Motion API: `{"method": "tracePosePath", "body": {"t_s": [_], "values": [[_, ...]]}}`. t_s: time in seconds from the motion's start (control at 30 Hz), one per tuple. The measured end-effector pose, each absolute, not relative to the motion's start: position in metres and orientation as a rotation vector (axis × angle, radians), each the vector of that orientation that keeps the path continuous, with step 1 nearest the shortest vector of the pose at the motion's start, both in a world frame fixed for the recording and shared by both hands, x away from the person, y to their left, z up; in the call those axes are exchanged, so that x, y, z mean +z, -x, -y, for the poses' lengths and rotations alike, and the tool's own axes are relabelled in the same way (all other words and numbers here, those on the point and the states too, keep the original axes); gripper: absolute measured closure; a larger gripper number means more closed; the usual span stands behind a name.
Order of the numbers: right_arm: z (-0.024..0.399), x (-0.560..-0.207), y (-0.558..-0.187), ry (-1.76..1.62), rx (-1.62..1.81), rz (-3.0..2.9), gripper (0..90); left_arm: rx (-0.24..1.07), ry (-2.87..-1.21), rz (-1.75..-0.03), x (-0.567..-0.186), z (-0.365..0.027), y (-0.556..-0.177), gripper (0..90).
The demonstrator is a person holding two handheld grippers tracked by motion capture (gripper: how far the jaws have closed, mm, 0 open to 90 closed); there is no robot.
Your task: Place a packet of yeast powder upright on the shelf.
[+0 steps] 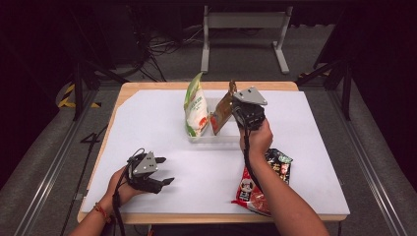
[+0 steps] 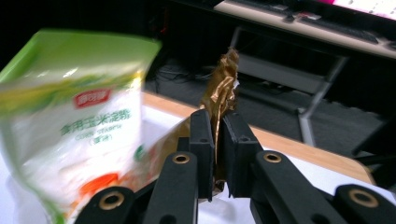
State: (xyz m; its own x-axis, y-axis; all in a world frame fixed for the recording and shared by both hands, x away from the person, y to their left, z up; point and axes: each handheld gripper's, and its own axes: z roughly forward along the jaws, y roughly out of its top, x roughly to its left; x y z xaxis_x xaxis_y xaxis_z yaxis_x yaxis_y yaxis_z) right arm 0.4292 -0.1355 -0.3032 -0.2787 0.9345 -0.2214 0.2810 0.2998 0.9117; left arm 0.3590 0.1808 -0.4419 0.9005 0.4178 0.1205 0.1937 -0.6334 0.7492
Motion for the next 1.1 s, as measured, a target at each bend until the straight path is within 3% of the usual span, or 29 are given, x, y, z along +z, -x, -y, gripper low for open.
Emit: {"method": "tracePosePath", "body": {"t_s": [0.53,0.97,1.1], "values": [[0.123,-0.324,-0.444,-1.093,1.019,-1.898,79.6,0.36,-2.258,-0.437,-0.441,-0.183,-0.359,26.7],[0.151,-0.321,-0.441,-1.056,1.209,-2.051,55.3,0.347,-2.238,-0.462,-0.442,-0.187,-0.362,26.6],[0.164,-0.318,-0.432,-0.984,1.233,-2.075,51.7,0.334,-2.233,-0.466,-0.442,-0.188,-0.365,26.7]]}}
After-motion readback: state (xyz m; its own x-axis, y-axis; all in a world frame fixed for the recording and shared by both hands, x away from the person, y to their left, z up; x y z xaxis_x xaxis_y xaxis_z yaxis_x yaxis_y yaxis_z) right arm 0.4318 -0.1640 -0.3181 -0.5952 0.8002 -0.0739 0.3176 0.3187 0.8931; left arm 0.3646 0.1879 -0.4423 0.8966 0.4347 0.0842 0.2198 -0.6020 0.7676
